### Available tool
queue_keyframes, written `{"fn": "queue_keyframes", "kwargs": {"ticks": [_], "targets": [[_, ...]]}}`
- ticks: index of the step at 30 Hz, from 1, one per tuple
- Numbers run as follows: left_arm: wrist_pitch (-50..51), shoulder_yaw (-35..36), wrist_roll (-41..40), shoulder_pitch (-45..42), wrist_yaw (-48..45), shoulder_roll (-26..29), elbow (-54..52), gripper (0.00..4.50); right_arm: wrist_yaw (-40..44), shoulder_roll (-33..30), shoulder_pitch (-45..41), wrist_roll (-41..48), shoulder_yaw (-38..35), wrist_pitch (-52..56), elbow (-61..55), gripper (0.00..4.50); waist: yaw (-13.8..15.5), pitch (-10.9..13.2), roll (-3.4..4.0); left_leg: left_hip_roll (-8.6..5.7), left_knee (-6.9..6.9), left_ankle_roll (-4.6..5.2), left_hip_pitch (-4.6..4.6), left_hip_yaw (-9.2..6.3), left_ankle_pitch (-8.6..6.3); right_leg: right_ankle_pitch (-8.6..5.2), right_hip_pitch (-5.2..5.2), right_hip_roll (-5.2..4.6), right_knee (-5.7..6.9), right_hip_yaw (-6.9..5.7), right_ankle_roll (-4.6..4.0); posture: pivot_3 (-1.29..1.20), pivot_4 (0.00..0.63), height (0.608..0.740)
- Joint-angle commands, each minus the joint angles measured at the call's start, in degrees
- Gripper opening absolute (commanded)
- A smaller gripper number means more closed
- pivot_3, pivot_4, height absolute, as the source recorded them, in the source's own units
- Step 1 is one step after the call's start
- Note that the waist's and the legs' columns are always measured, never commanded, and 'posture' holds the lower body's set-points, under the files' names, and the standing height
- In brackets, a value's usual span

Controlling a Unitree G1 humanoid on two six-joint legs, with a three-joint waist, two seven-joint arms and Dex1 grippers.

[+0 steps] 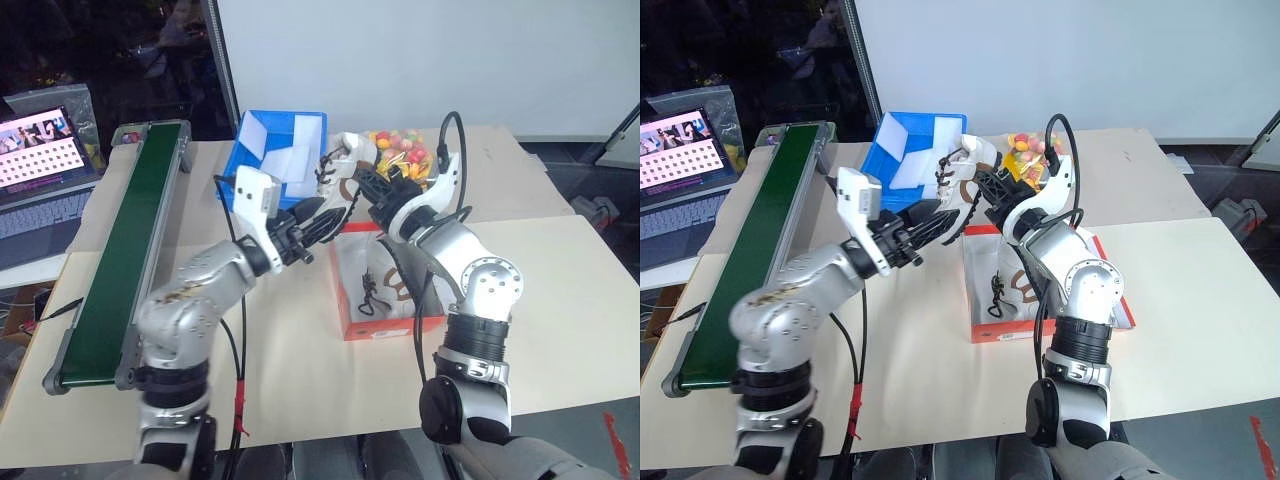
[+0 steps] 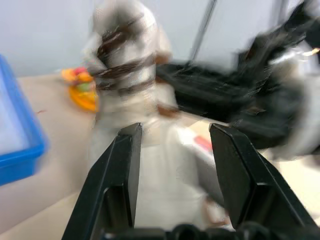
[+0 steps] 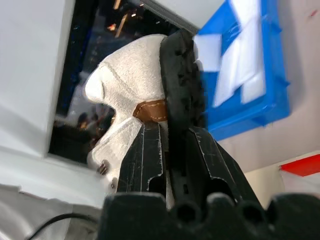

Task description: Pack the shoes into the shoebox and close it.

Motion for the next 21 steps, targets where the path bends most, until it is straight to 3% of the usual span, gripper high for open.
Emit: {"fn": "queue_keyframes", "kwargs": {"ticks": [1,6,14,21], "targets": [[-6.91,0.72,2.89,6.98,-10.91,10.48,-0.44,2.29,1.13,-5.88,-0.88,0.96,1.25,5.41,-0.97,0.24,-0.35,0.03,0.12,0.01,0.00,0.01,0.02,0.00,-0.01,0.00,0.00,0.01,0.00,0.01,-0.01,0.00,0.150,0.740],[-26.25,-4.82,13.64,12.03,-21.80,20.00,6.22,2.29,6.29,-17.24,-2.24,0.55,6.98,19.71,1.99,0.24,0.36,0.07,0.18,0.06,-0.01,0.05,-0.03,0.07,-0.03,-0.03,0.03,0.03,-0.11,-0.02,-0.06,0.00,0.150,0.740],[-36.19,-10.54,16.90,9.68,-26.66,17.97,11.74,2.29,13.09,-26.46,-7.06,-1.35,12.14,36.70,5.37,0.24,1.04,0.10,0.20,0.13,0.00,0.29,-0.14,0.14,-0.17,-0.03,0.02,0.04,-0.22,-0.07,-0.09,0.00,0.150,0.740],[-36.31,-11.90,17.16,9.02,-26.52,17.06,11.04,2.29,18.42,-28.23,-10.27,-9.01,15.58,39.69,8.68,0.24,0.90,0.10,0.20,0.15,0.02,0.37,-0.16,0.15,-0.21,-0.03,0.00,0.06,-0.20,-0.07,-0.09,0.00,0.150,0.740]]}}
